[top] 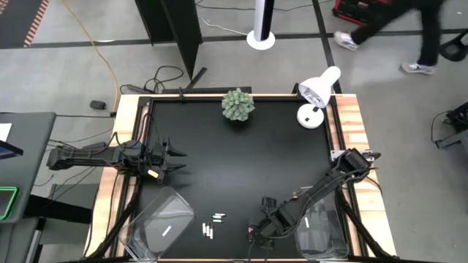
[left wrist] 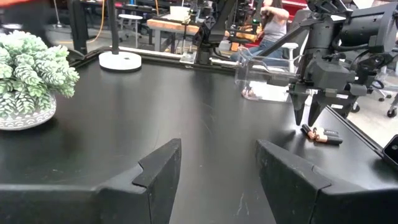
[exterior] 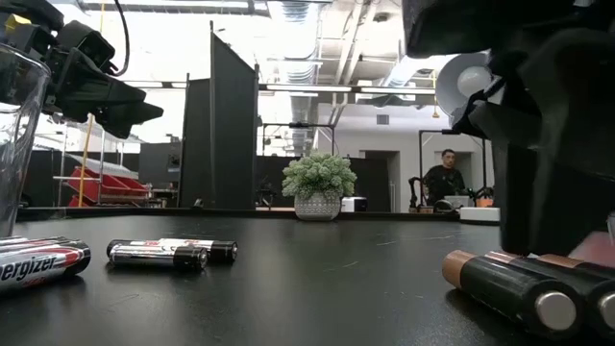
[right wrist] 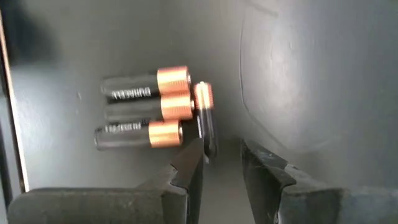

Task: Sort batteries
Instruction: Put the black battery into the right transparent bin

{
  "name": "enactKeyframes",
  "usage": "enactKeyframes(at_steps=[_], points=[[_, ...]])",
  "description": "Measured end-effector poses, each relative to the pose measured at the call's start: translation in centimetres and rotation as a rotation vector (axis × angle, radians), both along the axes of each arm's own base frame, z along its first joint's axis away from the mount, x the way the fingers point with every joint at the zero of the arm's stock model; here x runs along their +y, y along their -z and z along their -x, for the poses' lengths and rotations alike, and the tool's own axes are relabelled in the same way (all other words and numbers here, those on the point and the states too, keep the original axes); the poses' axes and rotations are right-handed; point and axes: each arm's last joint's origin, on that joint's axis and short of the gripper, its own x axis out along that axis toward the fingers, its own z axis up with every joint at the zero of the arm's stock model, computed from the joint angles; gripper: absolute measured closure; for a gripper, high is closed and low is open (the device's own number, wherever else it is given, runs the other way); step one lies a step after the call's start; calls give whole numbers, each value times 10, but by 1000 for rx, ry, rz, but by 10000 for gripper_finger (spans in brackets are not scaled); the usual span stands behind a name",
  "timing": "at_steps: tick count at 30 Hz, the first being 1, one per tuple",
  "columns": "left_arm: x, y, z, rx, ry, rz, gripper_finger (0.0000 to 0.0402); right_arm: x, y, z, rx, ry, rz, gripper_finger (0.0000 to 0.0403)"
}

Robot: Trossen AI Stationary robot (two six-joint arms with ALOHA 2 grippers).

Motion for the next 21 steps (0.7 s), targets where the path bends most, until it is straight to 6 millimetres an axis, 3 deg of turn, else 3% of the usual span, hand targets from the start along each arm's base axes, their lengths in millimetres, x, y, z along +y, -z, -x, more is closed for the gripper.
enactKeyframes(at_steps=[21], points=[[0, 0, 0, 4, 2, -10, 201, 4, 0, 2, -25, 11, 11, 280]])
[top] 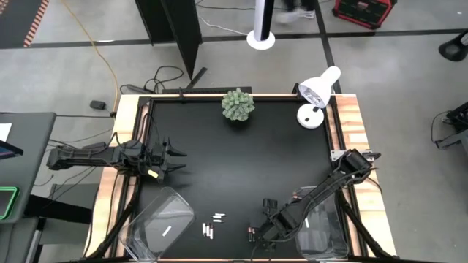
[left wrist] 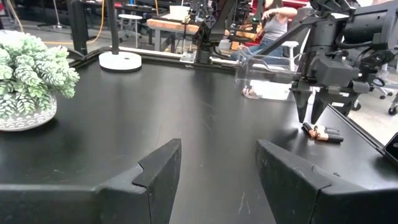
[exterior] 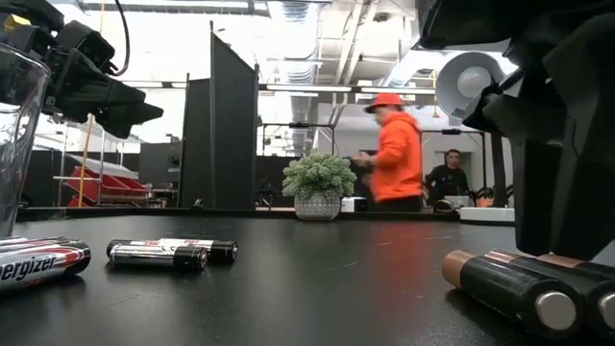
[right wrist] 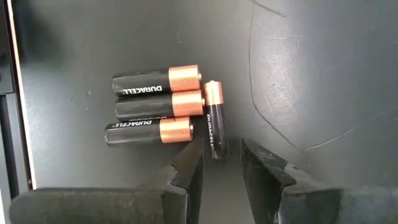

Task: Sort batteries
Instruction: Put the black battery into the right transparent bin

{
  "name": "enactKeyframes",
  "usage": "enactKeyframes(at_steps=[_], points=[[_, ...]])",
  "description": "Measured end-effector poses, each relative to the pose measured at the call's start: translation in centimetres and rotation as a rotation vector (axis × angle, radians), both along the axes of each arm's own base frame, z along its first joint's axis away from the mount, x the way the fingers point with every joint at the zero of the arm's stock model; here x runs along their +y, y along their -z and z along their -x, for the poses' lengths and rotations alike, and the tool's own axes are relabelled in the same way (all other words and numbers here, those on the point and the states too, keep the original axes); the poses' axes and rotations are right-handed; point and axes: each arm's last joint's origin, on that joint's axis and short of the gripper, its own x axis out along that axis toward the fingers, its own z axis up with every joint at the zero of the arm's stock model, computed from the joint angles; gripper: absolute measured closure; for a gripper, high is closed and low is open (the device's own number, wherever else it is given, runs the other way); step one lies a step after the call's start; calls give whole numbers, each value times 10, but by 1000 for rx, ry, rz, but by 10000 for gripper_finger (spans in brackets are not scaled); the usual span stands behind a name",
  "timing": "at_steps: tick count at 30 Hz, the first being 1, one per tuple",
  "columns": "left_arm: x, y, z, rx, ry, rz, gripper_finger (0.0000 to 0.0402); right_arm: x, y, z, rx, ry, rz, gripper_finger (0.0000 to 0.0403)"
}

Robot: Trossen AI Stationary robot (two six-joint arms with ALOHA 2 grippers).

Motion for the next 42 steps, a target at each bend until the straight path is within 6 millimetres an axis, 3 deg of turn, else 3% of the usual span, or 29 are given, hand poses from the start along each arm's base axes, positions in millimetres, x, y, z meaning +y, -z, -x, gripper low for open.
enactKeyframes(at_steps=[23, 35, 42], points=[[0, 0, 0, 0, 0, -1, 201, -1, 2, 2, 9, 0, 7, 280], [0, 1, 0, 8, 1, -4, 201, 3, 16, -4, 30, 6, 21, 280], [0, 1, -1, 10, 1, -4, 201, 1, 19, -5, 36, 7, 26, 319]])
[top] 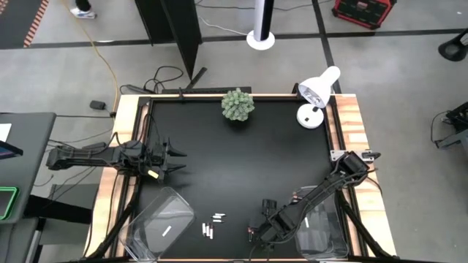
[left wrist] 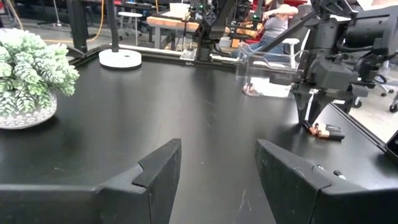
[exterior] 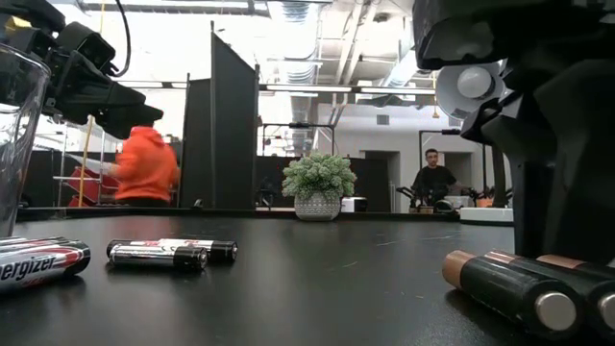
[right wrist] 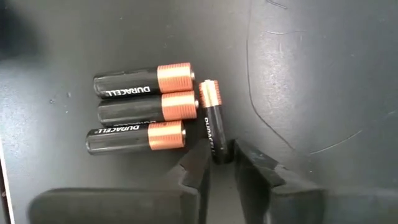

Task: Sort batteries
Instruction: Put the black battery into the right transparent bin

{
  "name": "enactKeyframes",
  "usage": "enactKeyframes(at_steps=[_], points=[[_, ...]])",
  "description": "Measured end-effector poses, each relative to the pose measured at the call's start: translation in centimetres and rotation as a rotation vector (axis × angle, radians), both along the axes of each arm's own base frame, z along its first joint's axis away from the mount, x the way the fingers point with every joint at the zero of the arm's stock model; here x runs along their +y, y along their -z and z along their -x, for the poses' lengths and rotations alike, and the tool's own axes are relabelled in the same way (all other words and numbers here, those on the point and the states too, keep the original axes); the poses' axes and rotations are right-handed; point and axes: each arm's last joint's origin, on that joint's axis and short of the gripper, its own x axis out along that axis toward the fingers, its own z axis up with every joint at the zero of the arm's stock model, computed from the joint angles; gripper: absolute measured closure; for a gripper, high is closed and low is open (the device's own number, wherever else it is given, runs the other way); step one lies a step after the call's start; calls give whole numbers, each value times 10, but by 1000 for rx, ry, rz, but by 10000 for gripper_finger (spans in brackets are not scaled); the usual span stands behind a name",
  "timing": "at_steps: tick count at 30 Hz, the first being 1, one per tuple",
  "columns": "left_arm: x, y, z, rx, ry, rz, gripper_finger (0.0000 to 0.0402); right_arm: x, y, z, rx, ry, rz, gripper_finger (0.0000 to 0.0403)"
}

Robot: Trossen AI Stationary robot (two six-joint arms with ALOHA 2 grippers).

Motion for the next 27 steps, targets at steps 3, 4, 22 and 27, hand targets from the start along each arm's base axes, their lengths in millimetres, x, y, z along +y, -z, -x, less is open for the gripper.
enactKeyframes(at_steps=[3, 4, 22, 27], points=[[0, 0, 0, 0, 0, 0, 201, -2, 0, -1, 1, 2, 0, 352], [0, 0, 0, 0, 0, 0, 201, -2, 0, -2, 1, 3, -1, 363], [0, 0, 0, 0, 0, 0, 201, -11, -6, -9, 13, 16, -3, 398], [0, 0, 0, 0, 0, 0, 201, -11, -16, -13, 37, -9, 34, 399]])
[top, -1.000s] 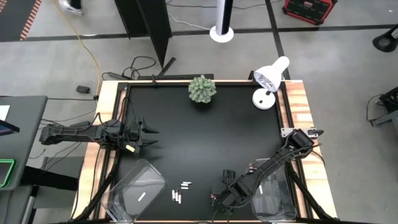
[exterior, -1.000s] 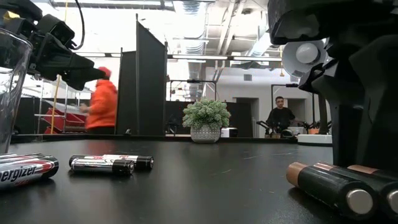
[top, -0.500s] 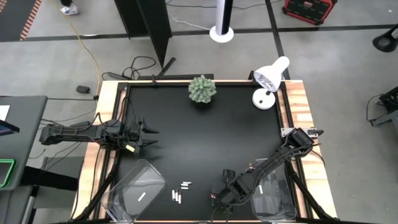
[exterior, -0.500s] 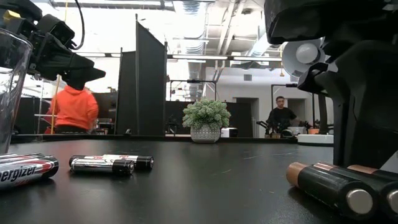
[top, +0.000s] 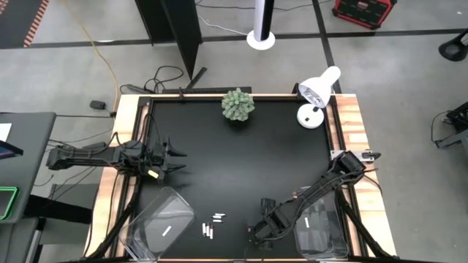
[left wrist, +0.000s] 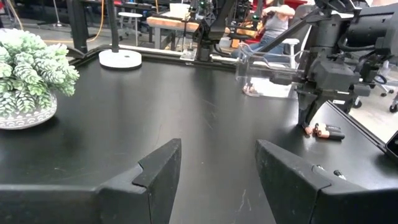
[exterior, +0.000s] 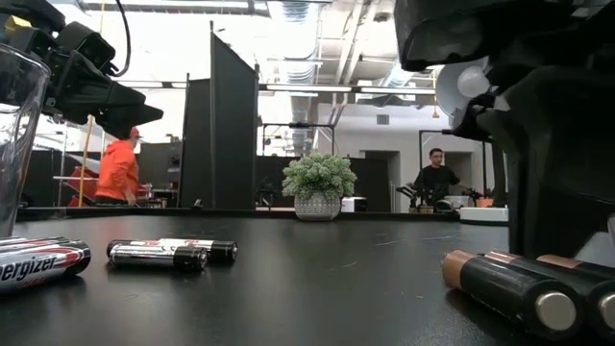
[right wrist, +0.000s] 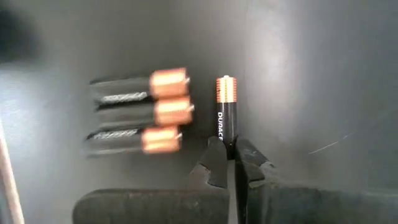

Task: Sort batteries
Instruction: Put the black battery into the right transparent bin

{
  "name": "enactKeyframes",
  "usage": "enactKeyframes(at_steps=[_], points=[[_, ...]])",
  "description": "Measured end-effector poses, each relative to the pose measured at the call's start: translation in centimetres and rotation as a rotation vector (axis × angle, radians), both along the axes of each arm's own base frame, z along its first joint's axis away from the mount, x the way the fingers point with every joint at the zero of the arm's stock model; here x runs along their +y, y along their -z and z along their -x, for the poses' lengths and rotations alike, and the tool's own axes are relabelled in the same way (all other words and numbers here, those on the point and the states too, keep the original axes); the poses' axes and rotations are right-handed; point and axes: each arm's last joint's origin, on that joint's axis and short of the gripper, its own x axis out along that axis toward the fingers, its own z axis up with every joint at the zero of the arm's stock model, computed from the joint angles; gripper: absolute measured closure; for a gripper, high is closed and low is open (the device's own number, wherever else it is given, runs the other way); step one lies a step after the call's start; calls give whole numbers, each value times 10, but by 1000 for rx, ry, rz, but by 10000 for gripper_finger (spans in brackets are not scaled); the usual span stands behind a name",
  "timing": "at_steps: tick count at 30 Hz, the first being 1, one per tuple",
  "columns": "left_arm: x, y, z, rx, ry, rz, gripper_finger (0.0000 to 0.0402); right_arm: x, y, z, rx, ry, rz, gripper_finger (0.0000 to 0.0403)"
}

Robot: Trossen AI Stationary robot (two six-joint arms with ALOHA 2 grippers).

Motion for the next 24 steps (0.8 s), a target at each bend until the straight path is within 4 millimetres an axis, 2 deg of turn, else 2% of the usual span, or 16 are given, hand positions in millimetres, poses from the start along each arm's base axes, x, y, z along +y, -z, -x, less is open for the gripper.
enactKeyframes(at_steps=[12, 24], points=[[0, 0, 0, 0, -1, 3, 201, -6, -38, -13, 12, -56, 58, 399], [0, 0, 0, 0, -1, 5, 201, -5, -102, -30, -130, -199, 162, 399]])
